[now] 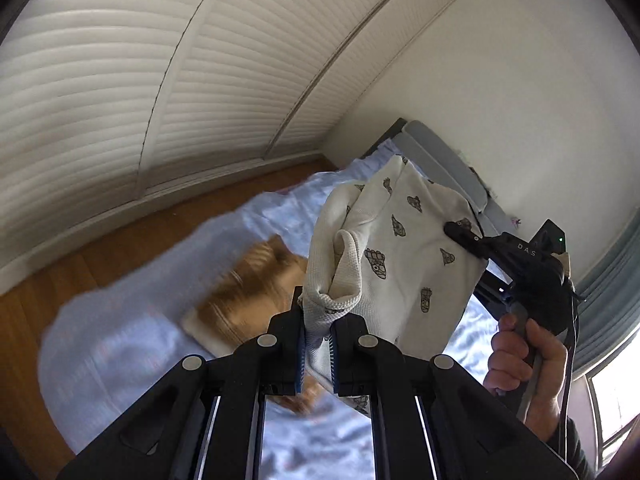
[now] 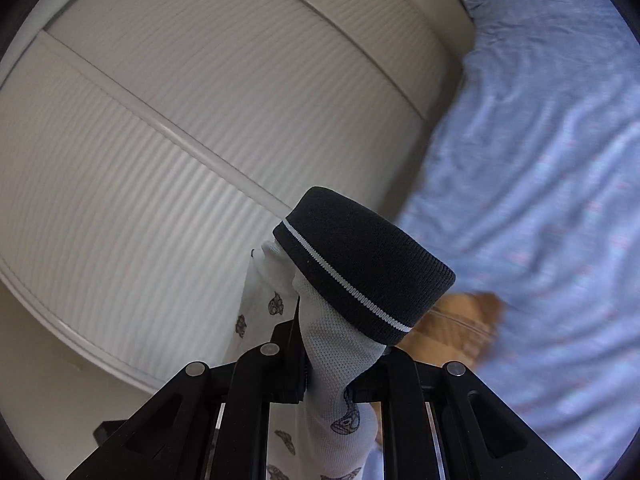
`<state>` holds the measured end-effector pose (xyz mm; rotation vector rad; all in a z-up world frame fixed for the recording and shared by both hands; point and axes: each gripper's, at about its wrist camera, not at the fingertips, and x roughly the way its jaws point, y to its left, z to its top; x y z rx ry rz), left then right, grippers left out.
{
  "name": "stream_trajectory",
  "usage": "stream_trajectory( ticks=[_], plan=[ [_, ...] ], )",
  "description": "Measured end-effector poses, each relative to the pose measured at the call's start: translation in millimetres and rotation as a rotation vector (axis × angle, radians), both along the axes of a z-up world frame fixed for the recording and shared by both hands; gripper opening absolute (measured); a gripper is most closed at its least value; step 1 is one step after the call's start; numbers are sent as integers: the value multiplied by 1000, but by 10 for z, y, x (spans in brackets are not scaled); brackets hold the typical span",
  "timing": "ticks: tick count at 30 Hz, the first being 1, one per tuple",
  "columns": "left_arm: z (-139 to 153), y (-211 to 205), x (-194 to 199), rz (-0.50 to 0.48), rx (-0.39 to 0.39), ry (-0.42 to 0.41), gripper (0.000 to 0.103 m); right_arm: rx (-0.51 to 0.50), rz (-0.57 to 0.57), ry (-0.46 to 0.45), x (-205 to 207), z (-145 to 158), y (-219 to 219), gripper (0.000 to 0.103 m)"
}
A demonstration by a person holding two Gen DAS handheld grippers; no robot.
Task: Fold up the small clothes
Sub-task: 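Carry the folded shirt with both grippers to the brown plaid cloth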
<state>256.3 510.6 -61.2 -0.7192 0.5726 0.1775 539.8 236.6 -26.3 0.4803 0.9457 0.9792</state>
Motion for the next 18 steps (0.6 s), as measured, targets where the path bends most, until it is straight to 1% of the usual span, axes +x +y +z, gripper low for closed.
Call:
stream_trajectory(
  ticks=[2,4,5,7,8,11,12,14,18],
  plan=[
    [-128,192,138,-24,-7,25,11,-10,-8,-3,91,-56,279,15],
    [-374,302,278,-25,-22,75,11,-36,-30,27,185,-227,386,15],
    [-501,335,331,-29,-39,97,11,-54,-40,54,254,-350,494,15],
    [-843,352,457,-42,-67,155,11,-86,-48,107,370,-638,542,15],
    [-956,344,499,-48,-75,172,11,-111,-52,137,429,-828,546,15],
    [-1344,307,569,-49,-116,221,11,-166,-80,213,567,-1234,494,15],
    [-1405,299,564,-46,-121,219,11,-184,-89,228,609,-1339,504,15],
    [-1412,269,540,-46,-118,209,11,-206,-91,235,605,-1480,474,15],
    [-1370,242,544,-55,-89,215,12,-221,-72,212,606,-1533,451,16]
  ],
)
